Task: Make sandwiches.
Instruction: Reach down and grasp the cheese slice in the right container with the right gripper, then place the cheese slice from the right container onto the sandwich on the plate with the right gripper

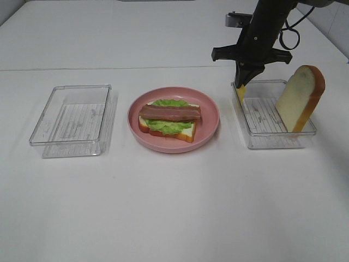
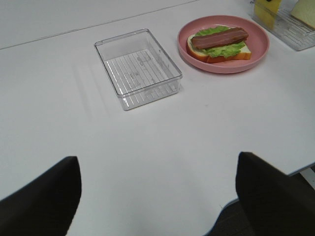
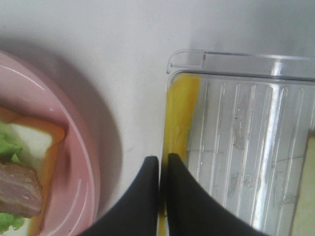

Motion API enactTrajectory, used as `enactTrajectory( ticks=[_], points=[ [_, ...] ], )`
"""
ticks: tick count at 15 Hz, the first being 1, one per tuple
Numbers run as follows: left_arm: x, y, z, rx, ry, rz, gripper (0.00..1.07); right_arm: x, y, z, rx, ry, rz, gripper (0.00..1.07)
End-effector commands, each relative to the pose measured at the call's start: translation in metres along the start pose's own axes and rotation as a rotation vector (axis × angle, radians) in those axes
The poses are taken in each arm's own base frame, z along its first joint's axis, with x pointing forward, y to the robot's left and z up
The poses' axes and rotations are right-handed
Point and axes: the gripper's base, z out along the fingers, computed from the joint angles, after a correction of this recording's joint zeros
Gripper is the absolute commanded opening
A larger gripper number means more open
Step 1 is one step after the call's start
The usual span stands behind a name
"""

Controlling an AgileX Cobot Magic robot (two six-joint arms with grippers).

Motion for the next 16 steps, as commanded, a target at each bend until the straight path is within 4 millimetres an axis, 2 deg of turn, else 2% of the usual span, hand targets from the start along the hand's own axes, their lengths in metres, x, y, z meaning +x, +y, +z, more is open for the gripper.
enactTrajectory(
  ticks=[1,4,7,11,13,14,16],
  points=[
    [0.002,0.0,-0.002,-0.006,-0.029,0.002,0.81,-0.002,-0.002,0.0,0.006,-0.008,-0.005,0.0],
    [0.002,0.0,-0.002,-0.006,-0.029,0.002,0.81,-0.001,-0.002,-0.004,0.006,-0.014,-0.006,0.0],
    [0.002,0.0,-0.002,-0.006,-0.029,0.002,0.81,0.001,0.0,-0.042,-0.002,-0.074,-0.009,0.0],
    [0.002,0.0,-0.002,-0.006,-0.029,0.002,0.81,0.008,0.003,-0.078,-0.019,-0.096,-0.023,0.0],
    [0.002,0.0,-0.002,-0.006,-0.029,0.002,0.81,0.013,0.018,-0.098,-0.174,-0.12,-0.068,0.0],
    [0.002,0.0,-0.002,-0.006,-0.029,0.002,0.81,0.014,0.021,-0.099,-0.213,-0.116,-0.077,0.0],
    [0.002,0.0,-0.002,-0.006,-0.029,0.002,0.81,0.016,0.041,-0.103,-0.424,-0.109,-0.116,0.0]
  ],
)
